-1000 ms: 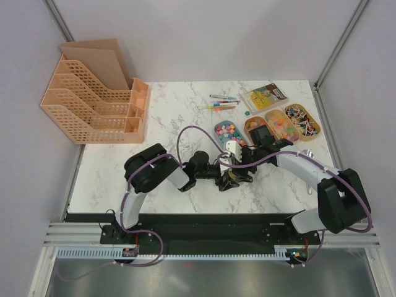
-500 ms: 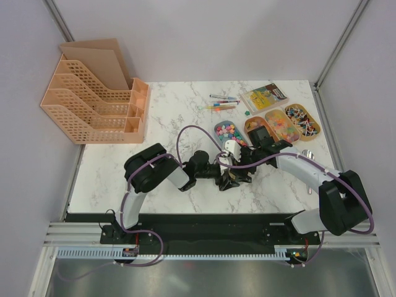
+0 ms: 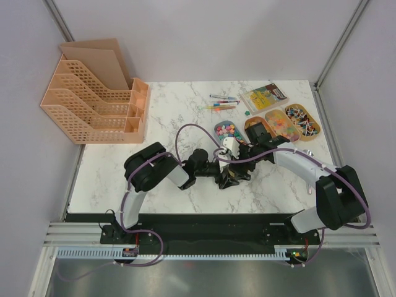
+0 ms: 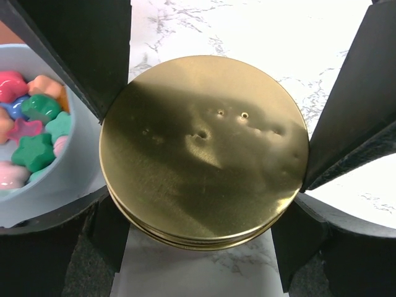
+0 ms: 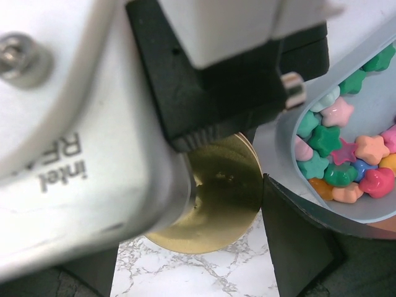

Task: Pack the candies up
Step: Screw the bottle lid onto the packing bottle.

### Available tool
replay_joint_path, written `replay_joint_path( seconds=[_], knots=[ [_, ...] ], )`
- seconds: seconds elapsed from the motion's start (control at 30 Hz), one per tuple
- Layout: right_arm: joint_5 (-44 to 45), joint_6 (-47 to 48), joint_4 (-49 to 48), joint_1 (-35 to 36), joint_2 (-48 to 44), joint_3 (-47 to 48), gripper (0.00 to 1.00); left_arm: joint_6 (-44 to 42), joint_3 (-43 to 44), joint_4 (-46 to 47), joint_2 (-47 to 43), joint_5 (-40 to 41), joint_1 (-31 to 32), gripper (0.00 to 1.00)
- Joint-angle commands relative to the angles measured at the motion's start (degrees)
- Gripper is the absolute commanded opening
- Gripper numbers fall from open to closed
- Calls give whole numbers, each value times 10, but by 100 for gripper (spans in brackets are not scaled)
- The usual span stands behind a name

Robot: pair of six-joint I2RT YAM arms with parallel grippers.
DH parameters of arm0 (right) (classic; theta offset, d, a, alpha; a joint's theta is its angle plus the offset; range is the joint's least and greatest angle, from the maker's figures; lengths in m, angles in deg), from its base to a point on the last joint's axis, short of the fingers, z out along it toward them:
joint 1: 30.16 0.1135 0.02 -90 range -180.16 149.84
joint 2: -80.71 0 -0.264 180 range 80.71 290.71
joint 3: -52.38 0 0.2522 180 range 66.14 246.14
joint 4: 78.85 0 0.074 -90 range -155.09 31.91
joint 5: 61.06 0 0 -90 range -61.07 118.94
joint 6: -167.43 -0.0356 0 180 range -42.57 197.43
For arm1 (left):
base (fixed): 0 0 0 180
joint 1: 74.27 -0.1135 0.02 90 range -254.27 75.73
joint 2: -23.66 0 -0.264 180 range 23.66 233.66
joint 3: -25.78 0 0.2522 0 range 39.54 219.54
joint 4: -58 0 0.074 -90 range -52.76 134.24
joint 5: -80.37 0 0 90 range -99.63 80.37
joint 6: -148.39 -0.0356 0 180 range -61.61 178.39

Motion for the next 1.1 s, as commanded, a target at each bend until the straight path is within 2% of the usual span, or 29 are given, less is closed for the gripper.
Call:
replay_joint_path(
  seconds=[0.0, 0.2, 0.33, 0.4, 0.47, 0.77, 1.07],
  knots=[
    [86, -145, 115, -9, 46, 12, 44, -42, -26, -171, 45, 97, -3, 2],
    [88, -162, 117, -9, 49, 18, 45, -44, -26, -172, 47, 95, -3, 2],
    [83, -138, 117, -9, 37, 10, 57, -46, -26, -172, 46, 96, -3, 2],
    [82, -119, 112, -9, 29, -3, 72, -46, -26, -172, 46, 95, -3, 2],
    [83, -105, 106, -9, 13, -15, 98, -48, -26, -173, 47, 94, -3, 2],
    [88, -20, 96, -11, -35, -36, 98, -51, -22, -180, 52, 97, -3, 2],
    [143, 41, 118, -39, -59, -70, 98, -53, -21, -186, 53, 100, -3, 2]
  ],
)
